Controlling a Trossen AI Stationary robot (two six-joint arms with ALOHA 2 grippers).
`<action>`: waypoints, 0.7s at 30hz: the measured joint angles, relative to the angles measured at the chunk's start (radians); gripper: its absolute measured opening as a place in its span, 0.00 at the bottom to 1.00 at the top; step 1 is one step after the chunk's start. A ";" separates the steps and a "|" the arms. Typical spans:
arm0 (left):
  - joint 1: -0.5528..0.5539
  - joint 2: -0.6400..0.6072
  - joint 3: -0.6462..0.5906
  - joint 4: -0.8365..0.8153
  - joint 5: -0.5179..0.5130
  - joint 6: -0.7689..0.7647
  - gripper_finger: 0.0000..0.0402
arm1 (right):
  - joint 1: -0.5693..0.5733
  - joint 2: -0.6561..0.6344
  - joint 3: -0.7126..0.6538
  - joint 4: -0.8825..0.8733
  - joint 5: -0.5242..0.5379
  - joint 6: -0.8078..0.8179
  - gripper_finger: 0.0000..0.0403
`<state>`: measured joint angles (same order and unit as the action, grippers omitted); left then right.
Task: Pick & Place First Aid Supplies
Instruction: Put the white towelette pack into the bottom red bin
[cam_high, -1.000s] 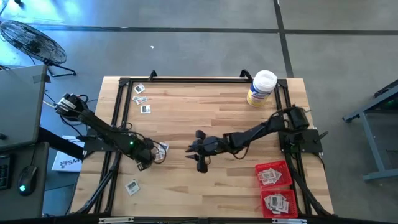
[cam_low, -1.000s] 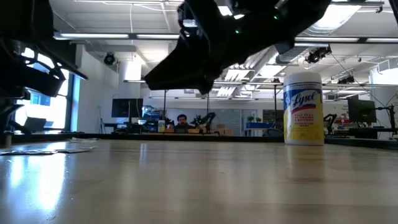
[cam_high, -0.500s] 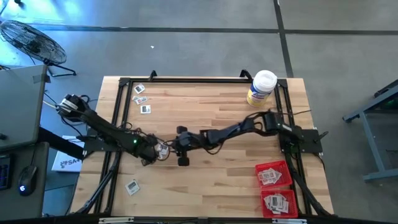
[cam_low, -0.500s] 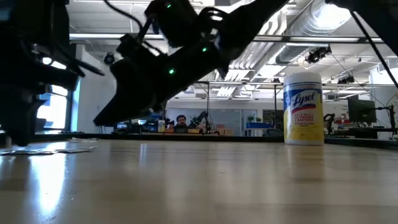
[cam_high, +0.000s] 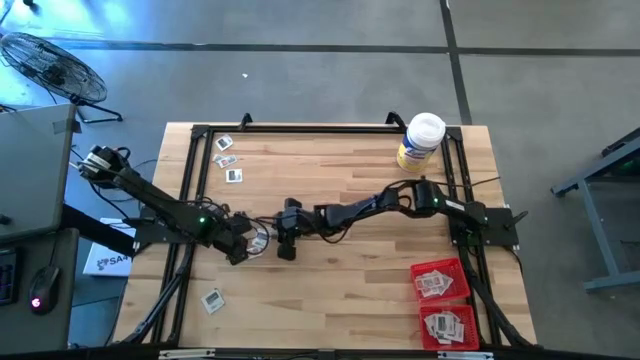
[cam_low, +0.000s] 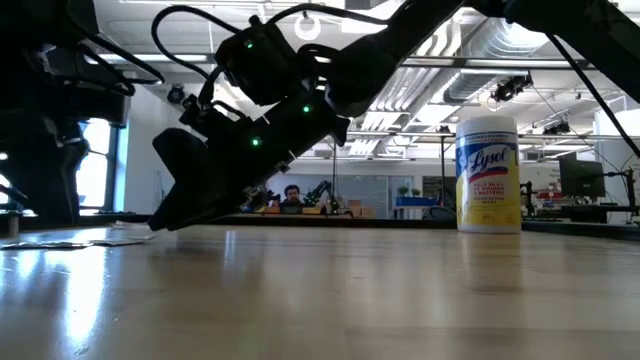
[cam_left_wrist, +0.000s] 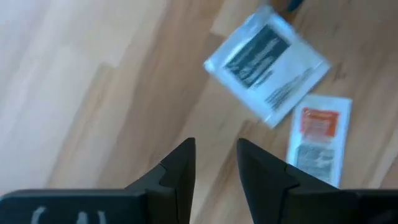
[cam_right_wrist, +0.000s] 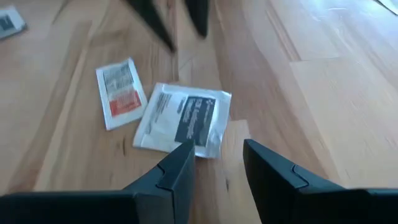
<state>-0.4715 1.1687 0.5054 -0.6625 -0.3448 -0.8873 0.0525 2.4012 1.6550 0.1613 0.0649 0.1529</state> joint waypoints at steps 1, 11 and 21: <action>0.000 0.000 -0.016 0.041 0.001 0.007 0.29 | 0.000 0.000 0.000 0.007 0.000 0.014 0.33; 0.000 -0.004 -0.142 0.276 -0.018 0.028 0.29 | -0.004 0.028 -0.002 0.069 0.027 0.024 0.32; -0.001 -0.002 -0.153 0.306 -0.033 0.030 0.29 | -0.008 0.056 0.000 0.112 -0.047 0.032 0.32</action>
<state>-0.4721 1.1665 0.3525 -0.3563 -0.3776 -0.8570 0.0441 2.4569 1.6550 0.2733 0.0177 0.1844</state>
